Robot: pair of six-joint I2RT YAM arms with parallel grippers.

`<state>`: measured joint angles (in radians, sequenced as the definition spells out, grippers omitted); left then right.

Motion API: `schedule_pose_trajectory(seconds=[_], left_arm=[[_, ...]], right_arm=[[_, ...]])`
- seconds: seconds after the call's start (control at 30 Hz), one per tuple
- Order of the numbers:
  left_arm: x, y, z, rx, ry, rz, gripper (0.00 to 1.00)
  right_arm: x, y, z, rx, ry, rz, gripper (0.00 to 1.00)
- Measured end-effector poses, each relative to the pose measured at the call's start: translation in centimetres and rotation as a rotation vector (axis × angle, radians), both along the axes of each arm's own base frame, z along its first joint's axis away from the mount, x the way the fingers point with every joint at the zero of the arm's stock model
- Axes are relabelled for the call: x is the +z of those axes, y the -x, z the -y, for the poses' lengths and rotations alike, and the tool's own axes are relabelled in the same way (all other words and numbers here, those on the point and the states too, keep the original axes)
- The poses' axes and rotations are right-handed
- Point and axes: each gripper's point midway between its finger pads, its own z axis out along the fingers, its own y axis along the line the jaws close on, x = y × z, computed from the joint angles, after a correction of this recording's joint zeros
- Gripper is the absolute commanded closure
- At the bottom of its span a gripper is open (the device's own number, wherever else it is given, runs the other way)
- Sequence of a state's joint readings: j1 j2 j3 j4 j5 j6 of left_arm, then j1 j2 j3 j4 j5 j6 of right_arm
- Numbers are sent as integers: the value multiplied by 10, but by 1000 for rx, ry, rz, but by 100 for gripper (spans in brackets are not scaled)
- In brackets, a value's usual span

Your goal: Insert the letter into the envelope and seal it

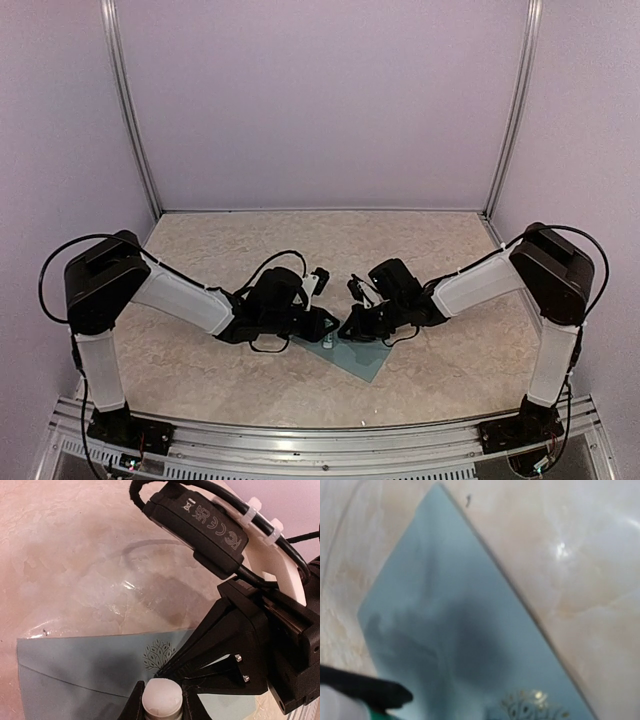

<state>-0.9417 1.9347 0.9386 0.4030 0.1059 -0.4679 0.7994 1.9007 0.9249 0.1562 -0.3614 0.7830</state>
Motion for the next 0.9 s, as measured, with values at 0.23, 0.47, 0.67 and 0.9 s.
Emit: schedule_pose_trajectory(seconds=[0.23, 0.47, 0.67, 0.9], left_arm=[[3, -31, -28, 92, -18, 0, 98], [18, -53, -29, 130, 7, 27, 98], [27, -61, -18, 127, 41, 54, 98], [4, -62, -18, 130, 12, 39, 98]], right_arm=[[0, -1, -1, 3, -3, 5, 100], [0, -1, 0, 5, -2, 8, 100], [0, -1, 0, 9, -2, 11, 100], [0, -1, 0, 12, -2, 13, 100]])
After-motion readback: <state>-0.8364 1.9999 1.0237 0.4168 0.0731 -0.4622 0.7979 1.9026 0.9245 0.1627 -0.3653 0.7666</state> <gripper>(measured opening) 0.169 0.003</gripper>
